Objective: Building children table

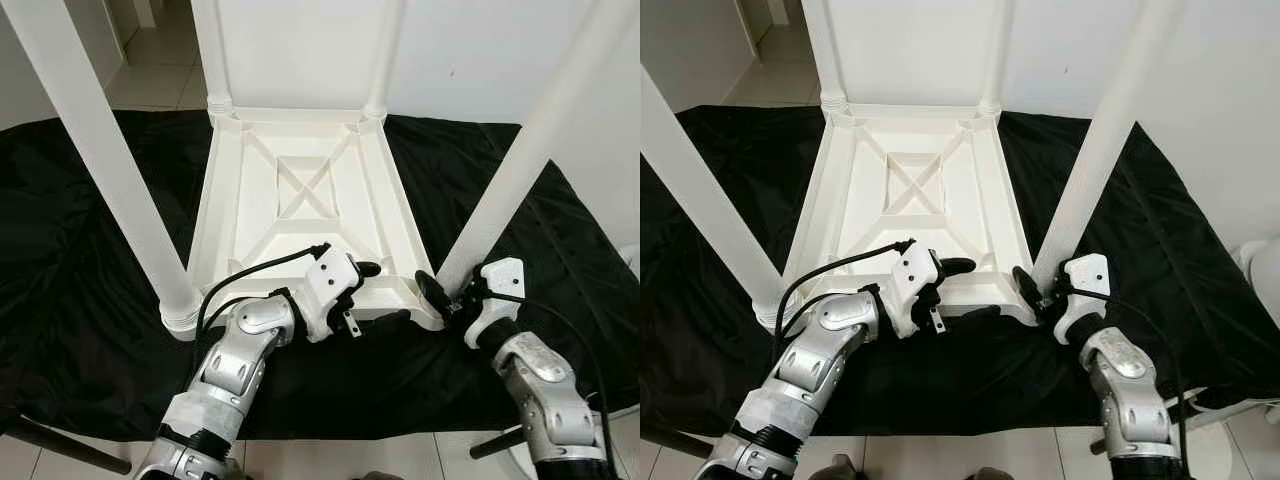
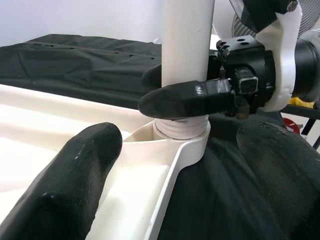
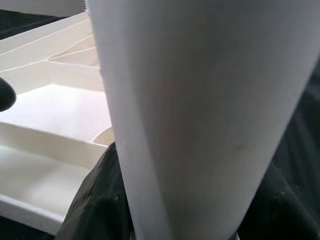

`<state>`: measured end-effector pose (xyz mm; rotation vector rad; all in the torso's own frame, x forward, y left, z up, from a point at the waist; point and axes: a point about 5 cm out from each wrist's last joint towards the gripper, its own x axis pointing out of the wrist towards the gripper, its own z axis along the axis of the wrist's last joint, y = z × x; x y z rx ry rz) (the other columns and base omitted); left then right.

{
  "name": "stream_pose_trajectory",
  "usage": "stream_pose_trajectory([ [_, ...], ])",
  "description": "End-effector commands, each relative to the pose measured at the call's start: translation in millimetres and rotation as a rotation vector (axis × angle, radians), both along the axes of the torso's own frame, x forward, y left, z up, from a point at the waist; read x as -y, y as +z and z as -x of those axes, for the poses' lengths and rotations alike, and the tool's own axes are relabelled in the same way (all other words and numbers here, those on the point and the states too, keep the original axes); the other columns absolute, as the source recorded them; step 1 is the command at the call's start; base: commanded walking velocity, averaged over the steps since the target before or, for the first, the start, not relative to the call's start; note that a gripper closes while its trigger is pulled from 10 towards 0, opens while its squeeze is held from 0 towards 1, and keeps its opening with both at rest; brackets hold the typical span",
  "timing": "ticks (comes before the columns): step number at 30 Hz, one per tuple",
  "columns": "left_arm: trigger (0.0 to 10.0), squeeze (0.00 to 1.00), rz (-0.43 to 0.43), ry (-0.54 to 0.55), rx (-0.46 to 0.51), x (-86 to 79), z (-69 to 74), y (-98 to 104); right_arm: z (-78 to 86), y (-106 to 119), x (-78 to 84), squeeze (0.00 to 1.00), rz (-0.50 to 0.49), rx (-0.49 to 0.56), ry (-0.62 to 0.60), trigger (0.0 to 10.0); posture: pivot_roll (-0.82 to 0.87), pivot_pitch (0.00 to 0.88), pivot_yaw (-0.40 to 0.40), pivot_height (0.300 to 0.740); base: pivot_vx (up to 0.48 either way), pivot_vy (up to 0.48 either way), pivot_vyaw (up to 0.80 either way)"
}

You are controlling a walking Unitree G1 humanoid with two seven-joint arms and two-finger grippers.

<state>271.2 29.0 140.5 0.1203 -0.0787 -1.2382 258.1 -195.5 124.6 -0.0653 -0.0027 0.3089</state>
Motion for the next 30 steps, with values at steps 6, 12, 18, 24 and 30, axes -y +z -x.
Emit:
stream_pose_trajectory([
  [6,10.0,0.00,0.005,0.077,-0.002,-1.1,-4.4,0.7,-1.2,3.8,-16.0,0.00,-0.054,0.037,-0.367,10.0,-0.02,0.000,-0.020,0.740,0.000,0.000,0.00],
  [12,10.0,0.00,0.011,0.085,-0.001,-1.3,-5.5,1.3,2.6,-0.1,-32.2,0.00,-0.072,0.042,-0.499,10.0,-0.01,0.000,-0.024,0.740,0.000,0.000,0.00],
  [18,10.0,0.00,0.013,0.087,0.000,-1.3,-5.2,1.6,3.6,-3.7,-44.8,0.00,-0.106,0.011,-0.537,10.0,-0.01,0.000,-0.025,0.740,0.000,0.000,0.00],
  [24,10.0,0.00,0.013,0.086,-0.005,-0.3,-4.7,0.8,4.6,0.1,-48.4,1.00,-0.204,0.020,-0.535,10.0,-0.02,0.000,-0.023,0.740,0.000,0.000,0.00],
  [30,10.0,0.00,0.015,0.088,-0.003,-0.1,-5.8,1.5,6.8,3.9,-43.3,1.00,-0.224,0.064,-0.496,10.0,-0.02,0.000,-0.026,0.740,0.000,0.000,0.00],
])
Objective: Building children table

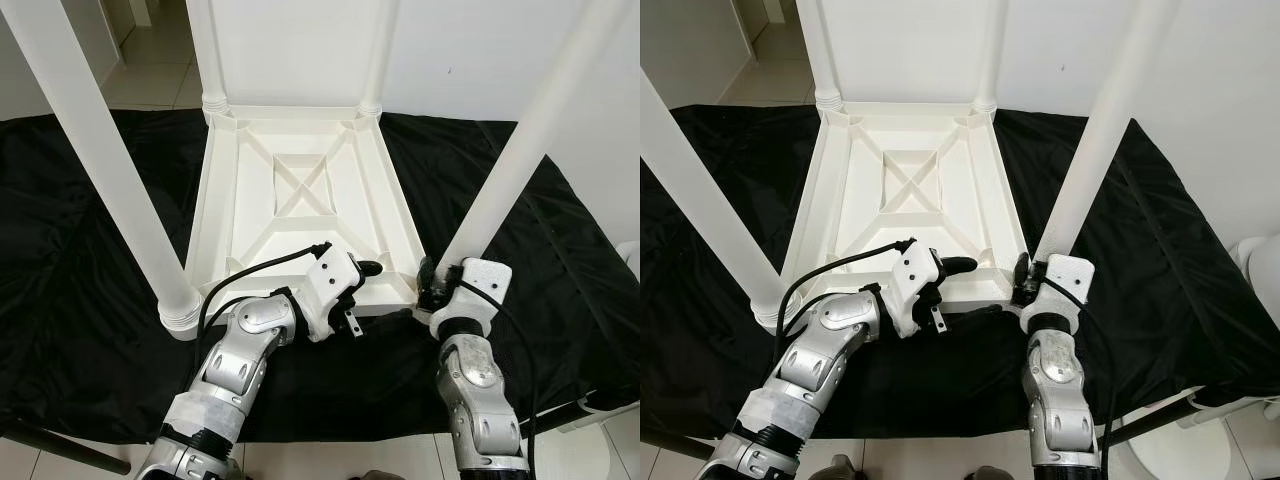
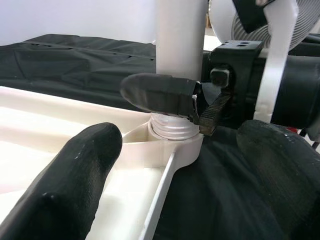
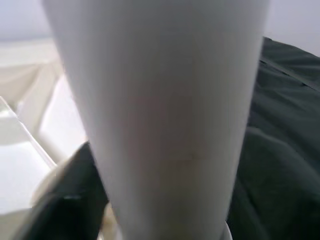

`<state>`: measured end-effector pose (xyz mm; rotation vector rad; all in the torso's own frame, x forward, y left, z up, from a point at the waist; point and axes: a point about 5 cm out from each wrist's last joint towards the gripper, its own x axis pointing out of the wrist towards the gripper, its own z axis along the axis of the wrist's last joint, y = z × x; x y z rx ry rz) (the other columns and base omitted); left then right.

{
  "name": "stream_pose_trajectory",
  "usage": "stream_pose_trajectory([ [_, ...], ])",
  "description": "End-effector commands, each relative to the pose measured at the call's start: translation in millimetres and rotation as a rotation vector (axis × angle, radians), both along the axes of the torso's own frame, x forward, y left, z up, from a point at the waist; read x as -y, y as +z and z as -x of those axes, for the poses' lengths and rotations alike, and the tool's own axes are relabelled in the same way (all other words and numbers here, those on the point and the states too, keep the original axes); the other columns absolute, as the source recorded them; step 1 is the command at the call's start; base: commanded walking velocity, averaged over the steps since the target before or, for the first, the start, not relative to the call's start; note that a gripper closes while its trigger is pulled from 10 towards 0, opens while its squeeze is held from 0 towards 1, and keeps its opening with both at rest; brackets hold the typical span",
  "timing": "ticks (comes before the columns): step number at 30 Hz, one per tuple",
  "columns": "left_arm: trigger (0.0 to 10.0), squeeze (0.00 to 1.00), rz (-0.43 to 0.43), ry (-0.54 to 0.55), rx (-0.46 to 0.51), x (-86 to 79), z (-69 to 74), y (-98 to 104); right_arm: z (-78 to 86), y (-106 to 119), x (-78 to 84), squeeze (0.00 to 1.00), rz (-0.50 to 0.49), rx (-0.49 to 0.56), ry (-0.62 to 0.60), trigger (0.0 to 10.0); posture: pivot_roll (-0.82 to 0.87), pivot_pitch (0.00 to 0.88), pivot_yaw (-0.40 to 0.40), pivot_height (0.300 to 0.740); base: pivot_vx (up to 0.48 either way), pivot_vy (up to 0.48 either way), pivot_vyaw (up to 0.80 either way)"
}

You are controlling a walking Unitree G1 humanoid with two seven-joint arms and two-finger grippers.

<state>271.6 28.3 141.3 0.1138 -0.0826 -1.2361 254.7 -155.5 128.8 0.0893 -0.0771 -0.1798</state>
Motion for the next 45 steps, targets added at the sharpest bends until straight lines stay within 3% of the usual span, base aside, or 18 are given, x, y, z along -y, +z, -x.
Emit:
stream_pose_trajectory([
  [1,10.0,0.00,0.008,0.086,-0.003,-0.8,-5.4,0.7,3.4,-0.2,-3.4,1.00,-0.056,0.011,-0.009,10.0,-0.02,0.000,-0.026,0.740,0.000,0.000,0.00],
  [3,10.0,0.00,0.008,0.084,-0.003,-0.7,-4.4,0.3,5.2,-0.1,9.5,1.00,-0.020,0.026,0.028,10.0,-0.02,0.000,-0.029,0.740,0.000,0.000,0.00],
  [4,10.0,0.00,0.008,0.083,-0.005,-0.9,-3.8,-0.3,6.0,-0.8,16.7,0.76,0.012,0.028,0.060,10.0,-0.02,0.000,-0.030,0.740,0.000,0.000,0.00],
  [5,10.0,0.00,0.008,0.083,-0.005,-0.9,-3.8,-0.3,6.0,-0.8,16.7,0.76,0.012,0.028,0.060,10.0,-0.02,0.000,-0.030,0.740,0.000,0.000,0.00],
  [6,10.0,0.00,0.008,0.082,-0.006,-0.9,-3.5,-0.5,6.2,-2.1,22.4,0.00,0.036,0.021,0.102,10.0,-0.02,0.000,-0.028,0.740,0.000,0.000,0.00],
  [13,10.0,0.00,0.004,0.082,-0.006,-1.9,-4.2,-0.7,4.4,-3.5,34.1,0.00,0.139,0.005,0.266,10.0,-0.02,0.000,-0.026,0.740,0.000,0.000,0.00],
  [15,10.0,0.00,0.004,0.081,-0.004,-1.8,-5.0,0.1,0.7,-2.9,37.7,0.00,0.208,-0.009,0.418,10.0,-0.02,0.000,-0.023,0.740,0.000,0.000,0.00],
  [16,10.0,0.00,0.004,0.081,-0.004,-1.8,-5.0,0.1,0.7,-2.9,37.7,0.00,0.208,-0.009,0.418,10.0,-0.02,0.000,-0.023,0.740,0.000,0.000,0.00],
  [19,10.0,0.00,0.004,0.078,-0.002,-1.0,-5.5,0.7,-7.2,-3.4,40.7,0.00,0.254,-0.043,0.547,10.0,-0.02,0.000,-0.019,0.740,0.000,0.000,0.00],
  [23,10.0,0.00,0.003,0.077,-0.001,-0.8,-5.7,0.8,-10.5,-3.4,41.3,0.00,0.272,-0.054,0.578,10.0,-0.02,0.000,-0.018,0.740,0.000,0.000,0.00],
  [25,10.0,0.00,0.006,0.073,0.001,0.5,-5.3,1.6,-19.4,-5.0,39.5,0.00,0.308,-0.084,0.672,10.0,-0.02,0.000,-0.019,0.740,0.000,0.000,0.00],
  [26,10.0,0.00,0.007,0.073,0.002,0.7,-5.2,1.9,-22.2,-6.8,38.7,0.00,0.319,-0.099,0.706,4.3,-0.01,0.000,-0.022,0.740,0.000,0.000,0.00],
  [29,10.0,0.00,0.008,0.074,0.003,0.8,-5.1,2.2,-24.0,-8.3,38.2,0.00,0.322,-0.112,0.730,3.3,-0.01,0.000,-0.022,0.740,0.000,0.000,0.00],
  [31,10.0,0.00,0.008,0.078,0.005,0.0,-5.3,2.5,-24.1,-12.4,38.9,0.00,0.325,-0.136,0.758,0.0,-0.01,0.000,-0.029,0.740,0.000,0.000,0.00],
  [42,10.0,0.00,0.008,0.083,0.005,-0.8,-4.2,1.8,-16.7,-23.3,47.6,0.00,0.300,-0.177,0.758,0.0,-0.01,0.000,-0.030,0.740,0.000,0.000,0.00],
  [43,10.0,0.00,0.007,0.081,0.005,-0.6,-4.2,1.7,-16.6,-23.3,48.8,0.00,0.300,-0.174,0.740,4.1,-0.01,0.000,-0.030,0.740,0.000,0.000,0.00],
  [44,10.0,0.00,0.006,0.081,0.005,-0.8,-4.3,1.7,-16.1,-22.9,48.0,0.00,0.290,-0.170,0.721,10.0,-0.01,0.000,-0.030,0.740,0.000,0.000,0.00],
  [45,10.0,0.00,0.006,0.081,0.005,-0.8,-4.3,1.7,-16.1,-22.9,48.0,0.00,0.290,-0.170,0.721,10.0,-0.01,0.000,-0.030,0.740,0.000,0.000,0.00],
])
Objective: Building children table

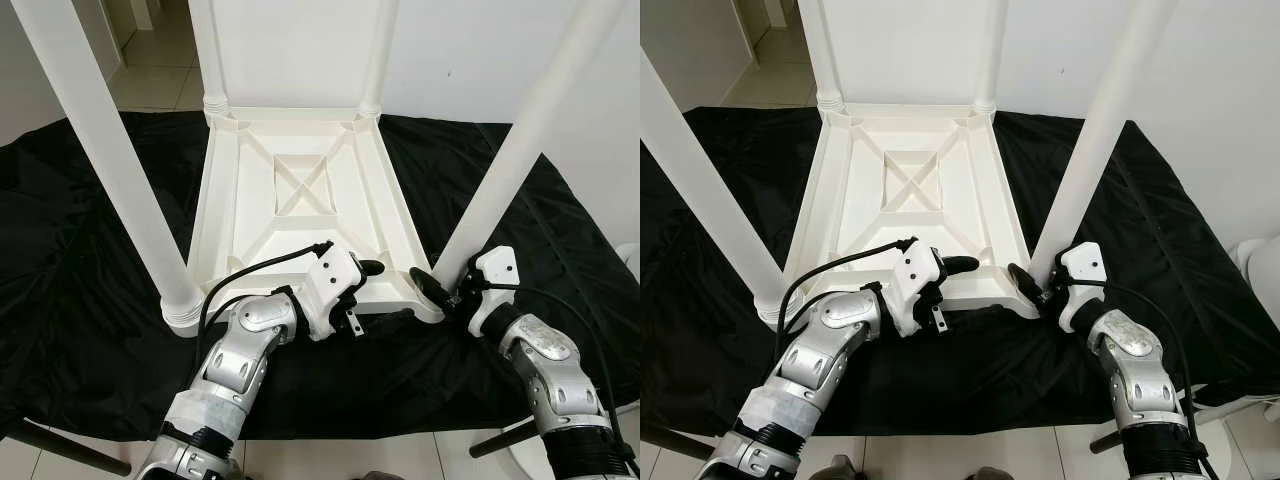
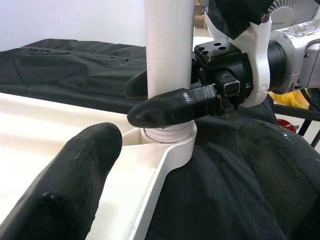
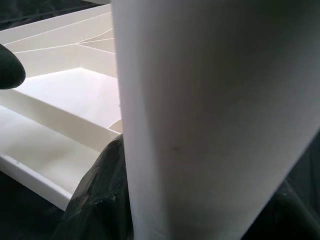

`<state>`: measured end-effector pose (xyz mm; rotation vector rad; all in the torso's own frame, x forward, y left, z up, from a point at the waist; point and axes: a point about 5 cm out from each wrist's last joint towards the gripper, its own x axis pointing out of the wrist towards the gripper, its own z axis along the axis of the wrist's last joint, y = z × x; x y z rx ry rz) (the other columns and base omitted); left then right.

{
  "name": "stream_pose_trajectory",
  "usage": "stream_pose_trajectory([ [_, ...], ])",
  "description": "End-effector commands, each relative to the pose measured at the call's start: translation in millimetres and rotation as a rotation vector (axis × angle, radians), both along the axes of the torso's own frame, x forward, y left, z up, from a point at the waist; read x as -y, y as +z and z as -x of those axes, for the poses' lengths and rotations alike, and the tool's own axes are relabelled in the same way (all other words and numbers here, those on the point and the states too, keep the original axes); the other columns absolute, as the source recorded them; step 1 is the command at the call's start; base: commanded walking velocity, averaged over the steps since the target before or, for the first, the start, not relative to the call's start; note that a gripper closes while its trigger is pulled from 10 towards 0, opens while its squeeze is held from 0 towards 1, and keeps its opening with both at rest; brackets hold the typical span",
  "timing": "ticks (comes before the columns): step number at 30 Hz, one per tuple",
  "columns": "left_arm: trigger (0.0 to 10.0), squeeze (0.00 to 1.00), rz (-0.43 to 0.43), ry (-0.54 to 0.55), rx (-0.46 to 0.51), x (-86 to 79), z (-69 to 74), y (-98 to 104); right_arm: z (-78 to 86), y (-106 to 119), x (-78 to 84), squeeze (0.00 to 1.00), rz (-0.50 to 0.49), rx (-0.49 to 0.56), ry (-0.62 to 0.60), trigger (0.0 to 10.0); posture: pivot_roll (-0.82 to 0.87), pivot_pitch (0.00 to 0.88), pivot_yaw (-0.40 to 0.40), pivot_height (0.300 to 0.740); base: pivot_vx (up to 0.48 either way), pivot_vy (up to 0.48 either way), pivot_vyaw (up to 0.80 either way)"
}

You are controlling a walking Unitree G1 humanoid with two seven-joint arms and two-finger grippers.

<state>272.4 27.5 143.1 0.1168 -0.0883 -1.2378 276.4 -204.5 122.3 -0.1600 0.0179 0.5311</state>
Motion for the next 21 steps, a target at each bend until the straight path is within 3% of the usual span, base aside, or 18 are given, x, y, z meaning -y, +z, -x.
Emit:
stream_pose_trajectory([
  [1,10.0,0.00,0.006,0.082,-0.001,-1.8,-3.7,0.1,5.8,-15.3,-2.7,0.00,0.033,-0.064,-0.011,10.0,-0.01,0.000,-0.030,0.740,0.000,0.000,0.00],
  [4,10.0,0.00,0.005,0.081,-0.001,-2.1,-3.8,0.1,5.9,-14.1,-4.8,0.00,0.018,-0.057,-0.034,10.0,-0.01,0.000,-0.031,0.740,0.000,0.000,0.00],
  [6,10.0,0.00,0.003,0.080,-0.002,-2.4,-3.4,-0.4,4.2,-6.3,-16.5,0.00,-0.045,-0.025,-0.144,10.0,-0.01,0.000,-0.031,0.740,0.000,0.000,0.00],
  [9,10.0,0.00,0.003,0.079,-0.003,-2.5,-2.7,-0.8,5.5,-1.0,-25.3,0.00,-0.061,0.005,-0.198,10.0,-0.01,0.000,-0.032,0.740,0.000,0.000,0.00],
  [12,10.0,0.00,0.003,0.079,-0.004,-2.5,-2.2,-0.9,6.4,-0.3,-27.4,0.00,-0.061,0.012,-0.205,10.0,-0.01,0.000,-0.033,0.740,0.000,0.000,0.00],
  [17,10.0,0.00,0.001,0.081,-0.006,-3.4,-1.7,-1.4,13.6,-13.3,-40.5,0.00,-0.034,-0.010,-0.489,10.0,0.00,0.000,-0.037,0.740,0.000,0.000,0.00],
  [19,10.0,0.00,0.001,0.081,-0.006,-3.4,-1.7,-1.4,13.6,-13.3,-40.5,0.00,-0.034,-0.010,-0.489,10.0,0.00,0.000,-0.037,0.740,0.000,0.000,0.00],
  [20,10.0,0.00,0.000,0.083,-0.006,-4.2,-1.8,-1.4,16.0,-17.0,-41.8,0.00,-0.052,-0.022,-0.572,10.0,0.00,0.000,-0.037,0.740,0.000,0.000,0.00],
  [21,10.0,0.00,0.000,0.083,-0.006,-4.2,-1.8,-1.4,16.0,-17.0,-41.8,0.00,-0.052,-0.022,-0.572,10.0,0.00,0.000,-0.037,0.740,0.000,0.000,0.00],
])
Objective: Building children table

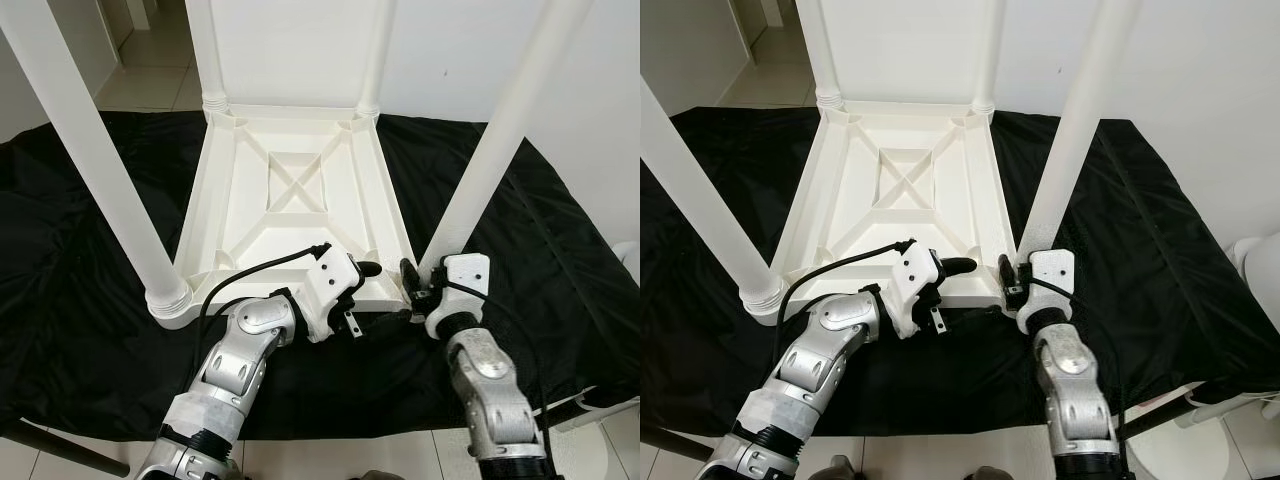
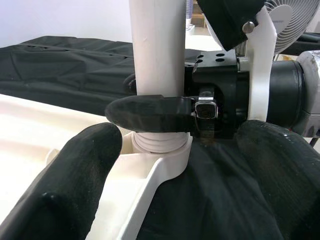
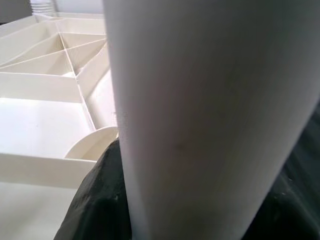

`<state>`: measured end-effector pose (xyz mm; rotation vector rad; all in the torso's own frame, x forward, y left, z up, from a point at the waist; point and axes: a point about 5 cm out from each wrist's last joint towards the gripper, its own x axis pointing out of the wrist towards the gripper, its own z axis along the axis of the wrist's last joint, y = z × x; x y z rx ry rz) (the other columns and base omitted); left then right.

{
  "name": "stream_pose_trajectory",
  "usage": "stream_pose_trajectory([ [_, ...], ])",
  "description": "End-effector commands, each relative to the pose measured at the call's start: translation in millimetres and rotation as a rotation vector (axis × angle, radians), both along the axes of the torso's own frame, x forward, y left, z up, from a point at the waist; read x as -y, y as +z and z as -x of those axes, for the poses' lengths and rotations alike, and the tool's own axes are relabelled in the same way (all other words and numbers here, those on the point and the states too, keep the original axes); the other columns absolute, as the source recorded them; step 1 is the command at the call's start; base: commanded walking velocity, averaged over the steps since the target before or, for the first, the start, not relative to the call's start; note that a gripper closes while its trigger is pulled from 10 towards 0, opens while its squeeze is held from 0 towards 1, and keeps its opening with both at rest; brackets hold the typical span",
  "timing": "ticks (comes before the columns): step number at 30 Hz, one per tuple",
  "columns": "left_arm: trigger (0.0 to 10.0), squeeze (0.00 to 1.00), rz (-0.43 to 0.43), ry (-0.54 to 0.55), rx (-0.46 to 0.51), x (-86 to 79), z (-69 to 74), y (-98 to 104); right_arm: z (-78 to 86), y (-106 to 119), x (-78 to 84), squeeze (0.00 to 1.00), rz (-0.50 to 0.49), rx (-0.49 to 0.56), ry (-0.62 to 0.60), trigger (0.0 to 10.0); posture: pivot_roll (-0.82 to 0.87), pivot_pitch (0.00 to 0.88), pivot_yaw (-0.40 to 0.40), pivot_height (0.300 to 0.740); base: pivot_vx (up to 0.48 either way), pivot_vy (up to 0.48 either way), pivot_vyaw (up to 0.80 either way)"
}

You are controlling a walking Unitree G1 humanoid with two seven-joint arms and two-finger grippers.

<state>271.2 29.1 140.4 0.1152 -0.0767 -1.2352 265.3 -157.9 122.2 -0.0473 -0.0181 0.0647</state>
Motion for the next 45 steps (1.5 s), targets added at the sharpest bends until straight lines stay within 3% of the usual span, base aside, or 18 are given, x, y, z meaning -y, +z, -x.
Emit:
stream_pose_trajectory([
  [1,10.0,0.00,0.004,0.080,0.004,-2.6,-3.0,1.3,5.0,-16.9,4.8,0.00,0.046,-0.083,-0.104,10.0,0.00,0.000,-0.037,0.740,0.000,0.000,0.00],
  [2,10.0,0.00,0.003,0.082,0.004,-3.5,-2.8,1.2,8.1,-20.2,2.7,0.00,0.027,-0.096,-0.198,10.0,0.00,0.000,-0.038,0.740,0.000,0.000,0.00],
  [6,10.0,0.00,-0.001,0.085,0.004,-4.9,-2.3,0.5,13.1,-22.3,-4.0,0.00,-0.025,-0.115,-0.338,10.0,0.01,0.000,-0.038,0.740,0.000,0.000,0.00],
  [15,10.0,0.00,-0.004,0.077,0.003,-4.7,-1.9,0.4,15.2,-18.9,-10.2,0.00,-0.031,-0.107,-0.364,10.0,0.00,0.000,-0.035,0.740,0.000,0.000,0.00],
  [16,10.0,0.00,-0.005,0.079,0.005,-5.1,-2.5,0.6,15.3,-18.2,-10.8,1.00,-0.046,-0.101,-0.354,10.0,0.00,0.000,-0.034,0.740,0.000,0.000,0.00],
  [21,10.0,0.00,-0.005,0.081,0.005,-5.1,-3.0,0.8,15.7,-15.2,-10.6,1.00,-0.064,-0.076,-0.327,10.0,0.00,0.000,-0.037,0.740,0.000,0.000,0.00],
  [26,10.0,0.00,-0.004,0.081,0.004,-4.6,-2.2,0.6,18.1,-12.0,5.0,1.00,-0.061,-0.041,-0.224,10.0,0.00,0.000,-0.036,0.740,0.000,0.000,0.00],
  [27,10.0,0.00,-0.004,0.081,0.005,-4.5,-2.5,0.8,18.2,-12.0,10.3,0.61,-0.046,-0.040,-0.168,10.0,0.00,0.000,-0.035,0.740,0.000,0.000,0.00],
  [28,10.0,0.00,-0.003,0.081,0.005,-4.2,-3.1,1.1,17.9,-12.4,14.4,0.00,-0.043,-0.045,-0.121,10.0,0.00,0.000,-0.032,0.740,0.000,0.000,0.00],
  [32,10.0,0.00,-0.002,0.082,0.006,-4.0,-3.5,1.3,17.3,-12.4,17.4,0.00,-0.043,-0.048,-0.076,10.0,0.00,0.000,-0.032,0.740,0.000,0.000,0.00],
  [35,10.0,0.00,0.002,0.080,0.009,-2.4,-5.4,2.8,8.5,-9.9,29.0,0.00,0.071,-0.045,0.159,10.0,-0.01,0.000,-0.024,0.740,0.000,0.000,0.00],
  [37,10.0,0.00,0.002,0.080,0.009,-2.4,-5.4,2.8,8.5,-9.9,29.0,0.00,0.071,-0.045,0.159,10.0,-0.01,0.000,-0.024,0.740,0.000,0.000,0.00],
  [40,10.0,0.00,0.005,0.082,0.011,-1.2,-6.8,4.0,-0.6,-3.1,33.3,0.00,0.126,-0.029,0.282,10.0,-0.01,0.000,-0.025,0.740,0.000,0.000,0.00],
  [45,10.0,0.00,0.007,0.083,0.012,-0.6,-7.8,5.1,-13.4,6.1,30.6,0.00,0.151,-0.002,0.389,10.0,0.00,0.000,-0.027,0.740,0.000,0.000,0.00],
])
